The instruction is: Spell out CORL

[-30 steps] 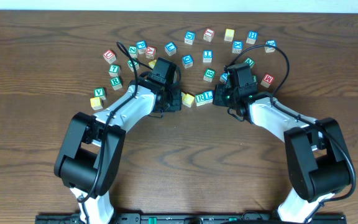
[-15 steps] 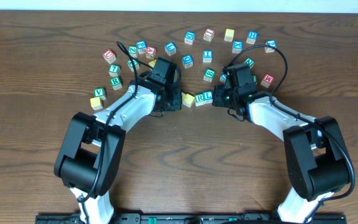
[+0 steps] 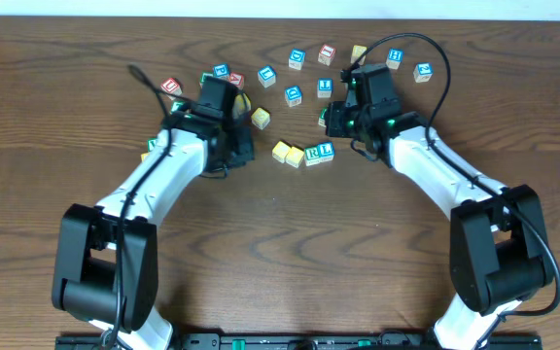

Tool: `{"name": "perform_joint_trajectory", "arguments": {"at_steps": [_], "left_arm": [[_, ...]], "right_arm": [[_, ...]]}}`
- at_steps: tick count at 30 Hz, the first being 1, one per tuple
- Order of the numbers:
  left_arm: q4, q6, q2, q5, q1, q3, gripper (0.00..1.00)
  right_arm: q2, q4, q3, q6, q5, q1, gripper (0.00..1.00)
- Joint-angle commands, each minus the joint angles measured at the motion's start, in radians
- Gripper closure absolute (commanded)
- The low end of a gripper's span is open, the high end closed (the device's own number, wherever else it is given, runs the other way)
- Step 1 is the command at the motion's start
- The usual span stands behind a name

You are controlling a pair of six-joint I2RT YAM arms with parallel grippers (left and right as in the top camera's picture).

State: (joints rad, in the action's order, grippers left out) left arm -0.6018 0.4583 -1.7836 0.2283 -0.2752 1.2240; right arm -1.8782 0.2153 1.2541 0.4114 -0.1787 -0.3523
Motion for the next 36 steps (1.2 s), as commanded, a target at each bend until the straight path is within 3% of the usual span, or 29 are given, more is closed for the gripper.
{"name": "perform_joint_trajectory", "arguments": {"at_steps": [1,13,36], "left_arm": [[-0.027,0.122,0.005,-0.013,0.028,0.014,0.93],[-0.106,0.111,0.151,-0.111,0.107,0.014,0.93],[-0.157,0.096,0.175,-0.144,0.106,0.012,0.93]], "right_arm": [[-0.012,-0.045,0.015,0.034,-0.007,-0.050,0.86],[-0.189,-0.111,0.092,0.060,-0.012,-0.143,0.88],[-0.200,-0.024,0.095,0.072,-0.016,-0.187,0.93]]}}
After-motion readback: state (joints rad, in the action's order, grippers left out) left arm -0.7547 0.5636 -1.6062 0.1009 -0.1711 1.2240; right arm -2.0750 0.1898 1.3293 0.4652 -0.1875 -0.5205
